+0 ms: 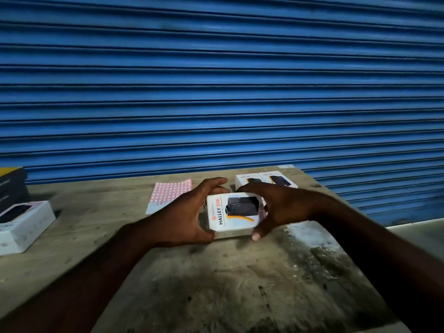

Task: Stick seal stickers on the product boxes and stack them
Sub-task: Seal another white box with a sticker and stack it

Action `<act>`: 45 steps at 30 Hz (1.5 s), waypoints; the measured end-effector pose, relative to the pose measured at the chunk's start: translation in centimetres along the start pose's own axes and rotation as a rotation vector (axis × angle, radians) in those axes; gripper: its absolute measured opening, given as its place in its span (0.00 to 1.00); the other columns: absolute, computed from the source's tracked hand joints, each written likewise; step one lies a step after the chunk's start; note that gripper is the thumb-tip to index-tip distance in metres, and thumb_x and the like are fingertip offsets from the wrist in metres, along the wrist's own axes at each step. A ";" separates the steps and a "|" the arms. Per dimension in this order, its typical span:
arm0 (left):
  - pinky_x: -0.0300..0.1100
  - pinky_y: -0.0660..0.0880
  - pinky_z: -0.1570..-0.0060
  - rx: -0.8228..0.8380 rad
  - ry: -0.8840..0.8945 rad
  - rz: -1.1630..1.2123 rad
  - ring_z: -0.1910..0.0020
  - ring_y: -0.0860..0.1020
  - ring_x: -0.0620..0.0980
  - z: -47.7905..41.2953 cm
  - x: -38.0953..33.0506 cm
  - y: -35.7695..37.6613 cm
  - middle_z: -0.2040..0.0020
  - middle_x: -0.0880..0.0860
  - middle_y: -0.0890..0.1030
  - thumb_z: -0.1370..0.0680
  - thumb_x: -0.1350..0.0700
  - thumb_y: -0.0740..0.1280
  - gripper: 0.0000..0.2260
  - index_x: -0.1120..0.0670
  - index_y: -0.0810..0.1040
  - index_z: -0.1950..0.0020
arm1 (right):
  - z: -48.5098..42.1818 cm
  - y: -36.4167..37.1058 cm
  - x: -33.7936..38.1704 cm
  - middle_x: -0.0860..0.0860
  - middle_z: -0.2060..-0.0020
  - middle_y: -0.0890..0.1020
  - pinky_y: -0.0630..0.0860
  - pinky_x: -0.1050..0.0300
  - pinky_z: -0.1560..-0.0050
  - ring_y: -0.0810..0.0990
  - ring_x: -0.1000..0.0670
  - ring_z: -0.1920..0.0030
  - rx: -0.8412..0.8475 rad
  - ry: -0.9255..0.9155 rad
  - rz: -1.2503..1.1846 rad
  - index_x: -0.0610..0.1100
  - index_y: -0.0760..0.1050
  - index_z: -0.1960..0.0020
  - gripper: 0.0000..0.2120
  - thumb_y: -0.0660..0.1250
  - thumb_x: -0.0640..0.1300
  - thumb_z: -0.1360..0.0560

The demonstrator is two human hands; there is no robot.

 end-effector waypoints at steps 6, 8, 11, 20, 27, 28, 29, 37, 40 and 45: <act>0.47 0.73 0.32 -0.317 0.005 0.037 0.30 0.71 0.40 -1.0 1.1 -1.3 0.29 0.45 0.72 0.30 0.58 0.79 0.36 0.46 0.67 0.27 | 0.8 -1.4 -1.1 0.51 0.51 0.78 0.72 0.59 0.56 0.77 0.48 0.49 -0.466 0.030 0.104 0.45 0.73 0.43 0.34 0.82 0.57 0.42; 0.46 0.78 0.40 -0.565 -0.052 0.090 0.36 0.75 0.43 -0.7 1.4 -1.6 0.33 0.47 0.72 0.29 0.59 0.78 0.29 0.46 0.71 0.33 | 1.4 -2.7 -2.6 0.51 0.54 0.78 0.73 0.58 0.59 0.79 0.48 0.53 -0.627 0.174 -0.084 0.44 0.72 0.47 0.32 0.81 0.59 0.41; 0.41 0.81 0.50 -0.634 -0.046 0.119 0.43 0.78 0.42 -1.2 0.3 0.6 0.38 0.46 0.74 0.28 0.60 0.77 0.23 0.44 0.73 0.39 | 1.5 -2.7 -4.2 0.49 0.49 0.79 0.76 0.51 0.52 0.79 0.48 0.48 -0.652 0.369 -0.269 0.43 0.69 0.45 0.35 0.80 0.63 0.39; 0.46 0.79 0.42 -0.507 -0.142 0.093 0.42 0.79 0.49 -6.0 0.3 2.0 0.36 0.51 0.76 0.33 0.54 0.81 0.33 0.53 0.73 0.30 | -0.2 -3.2 -4.9 0.41 0.50 0.84 0.78 0.50 0.55 0.83 0.44 0.54 -0.454 0.359 -0.592 0.41 0.81 0.51 0.24 0.69 0.63 0.27; 0.44 0.79 0.44 -0.486 -0.238 0.167 0.48 0.83 0.48 -10.9 3.1 1.0 0.40 0.51 0.83 0.27 0.58 0.76 0.22 0.55 0.77 0.34 | -3.5 -6.0 -9.1 0.37 0.47 0.83 0.69 0.56 0.68 0.80 0.45 0.59 -0.519 0.444 -0.728 0.35 0.78 0.44 0.19 0.72 0.49 0.25; 0.42 0.78 0.45 -0.496 -0.248 0.150 0.49 0.83 0.48 -11.5 3.6 0.9 0.41 0.51 0.83 0.27 0.58 0.77 0.22 0.55 0.78 0.34 | -3.9 -6.3 -9.5 0.37 0.47 0.83 0.69 0.57 0.69 0.80 0.45 0.57 -0.520 0.446 -0.727 0.35 0.78 0.43 0.18 0.72 0.49 0.25; 0.41 0.77 0.45 -0.503 -0.257 0.143 0.49 0.83 0.48 -12.1 3.9 0.8 0.42 0.50 0.83 0.27 0.57 0.77 0.22 0.54 0.78 0.35 | -4.2 -6.6 -9.8 0.38 0.47 0.83 0.71 0.58 0.68 0.80 0.45 0.55 -0.527 0.441 -0.717 0.36 0.79 0.43 0.18 0.71 0.49 0.24; 0.47 0.78 0.42 -0.531 -0.333 0.165 0.48 0.83 0.52 -13.7 6.0 2.3 0.43 0.53 0.83 0.30 0.56 0.79 0.23 0.57 0.78 0.37 | -6.6 -6.0 -13.3 0.36 0.51 0.84 0.72 0.59 0.67 0.80 0.45 0.59 -0.533 0.416 -0.627 0.35 0.82 0.48 0.18 0.72 0.51 0.25; 0.42 0.77 0.46 -0.533 -0.322 0.166 0.50 0.83 0.50 -13.9 5.9 2.7 0.42 0.54 0.83 0.30 0.57 0.79 0.24 0.58 0.77 0.36 | -7.0 -5.7 -14.0 0.35 0.53 0.84 0.79 0.51 0.60 0.82 0.43 0.59 -0.536 0.388 -0.686 0.35 0.82 0.48 0.15 0.72 0.48 0.25; 0.40 0.78 0.50 -0.550 -0.291 0.178 0.55 0.81 0.47 -14.4 5.1 3.0 0.42 0.55 0.82 0.29 0.59 0.78 0.25 0.60 0.76 0.34 | -7.1 -6.3 -15.1 0.38 0.53 0.85 0.81 0.43 0.46 0.85 0.41 0.52 -0.590 0.331 -0.704 0.35 0.83 0.49 0.15 0.73 0.47 0.25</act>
Point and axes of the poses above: each hand's wrist, its own z-axis away from the middle knuckle, its own y-axis out of the palm, x = y × z, the point moved 8 cm from there along -z, towards the middle knuckle
